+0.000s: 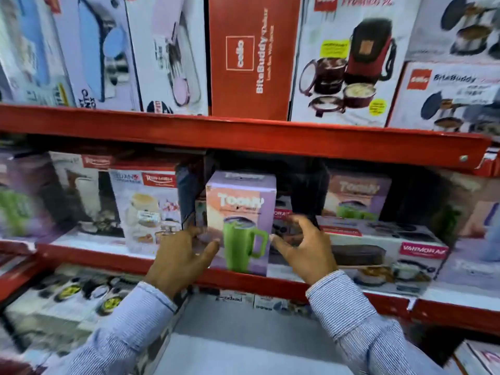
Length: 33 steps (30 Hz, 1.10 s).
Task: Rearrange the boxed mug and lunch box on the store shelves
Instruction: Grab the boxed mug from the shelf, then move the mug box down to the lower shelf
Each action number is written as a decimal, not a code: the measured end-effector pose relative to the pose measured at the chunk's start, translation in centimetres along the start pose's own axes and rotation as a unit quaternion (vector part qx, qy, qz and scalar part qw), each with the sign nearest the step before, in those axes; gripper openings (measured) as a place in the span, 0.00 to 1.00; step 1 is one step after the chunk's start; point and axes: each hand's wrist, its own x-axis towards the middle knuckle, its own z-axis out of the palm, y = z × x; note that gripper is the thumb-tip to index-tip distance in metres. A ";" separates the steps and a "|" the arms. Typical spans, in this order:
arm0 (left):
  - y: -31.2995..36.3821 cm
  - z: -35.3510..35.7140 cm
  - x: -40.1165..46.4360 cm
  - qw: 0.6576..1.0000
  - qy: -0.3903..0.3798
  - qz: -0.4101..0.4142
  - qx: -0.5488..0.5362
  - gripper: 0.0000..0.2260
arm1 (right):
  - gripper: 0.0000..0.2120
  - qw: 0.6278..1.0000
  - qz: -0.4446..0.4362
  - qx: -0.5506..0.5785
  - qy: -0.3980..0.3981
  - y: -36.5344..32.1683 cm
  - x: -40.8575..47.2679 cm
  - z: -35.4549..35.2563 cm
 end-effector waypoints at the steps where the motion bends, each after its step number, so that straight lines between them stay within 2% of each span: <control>1: -0.3 0.4 0.1 1.000 -0.018 -0.006 -0.020 0.28 | 0.29 0.999 0.033 -0.007 -0.035 -0.1 0.1 0.3; 3: -0.7 1.1 0.3 0.994 -0.061 -0.008 -0.094 0.26 | 0.34 0.995 0.040 -0.013 -0.093 0.2 0.3 1.3; 5: -1.0 2.0 0.1 0.981 -0.089 -0.016 -0.173 0.23 | 0.32 0.992 0.051 0.058 -0.105 0.6 0.1 2.1; 7: -1.2 2.5 -0.3 0.978 -0.049 -0.005 -0.204 0.22 | 0.30 0.988 0.053 0.120 -0.077 1.2 -0.3 2.6; 12: 0.8 0.7 -3.8 0.961 0.108 0.083 -0.241 0.20 | 0.28 0.984 -0.033 0.177 0.002 0.9 -3.1 1.2; 14: 1.7 -0.2 -5.7 0.948 0.153 0.111 -0.255 0.18 | 0.25 0.982 -0.088 0.164 0.042 0.2 -5.0 -0.4; 16: 2.1 -0.7 -7.8 0.944 0.185 0.153 -0.227 0.12 | 0.22 0.979 -0.145 0.125 0.069 0.1 -7.2 -2.0; 19: 1.3 0.4 -11.1 0.958 0.191 0.154 -0.150 0.19 | 0.17 0.978 -0.179 0.076 0.081 1.5 -10.9 -3.1; 21: 0.0 2.5 -13.5 0.963 0.167 0.161 -0.140 0.29 | 0.19 0.978 -0.186 0.060 0.077 3.3 -13.2 -3.0; 24: -2.0 6.5 -17.4 0.985 0.062 0.129 -0.100 0.39 | 0.21 0.983 -0.152 0.098 0.042 6.4 -16.1 -2.3; 26: -3.0 9.0 -19.7 0.994 0.005 0.108 -0.028 0.34 | 0.22 0.985 -0.125 0.119 0.013 8.9 -17.9 -1.2; 27: -3.1 10.1 -20.4 0.995 -0.011 0.092 -0.025 0.31 | 0.22 0.987 -0.106 0.123 0.001 10.3 -18.7 -0.6; 29: -2.3 11.7 -20.9 0.994 -0.065 0.037 -0.079 0.28 | 0.22 0.988 -0.040 0.144 -0.025 13.1 -19.8 0.6; 31: -1.2 13.6 -20.7 0.979 -0.121 -0.048 -0.156 0.22 | 0.23 0.981 0.062 0.170 -0.062 15.5 -20.1 1.8; 33: -0.7 16.1 -20.5 0.964 -0.177 -0.079 -0.182 0.21 | 0.23 0.968 0.149 0.181 -0.088 17.6 -20.0 2.8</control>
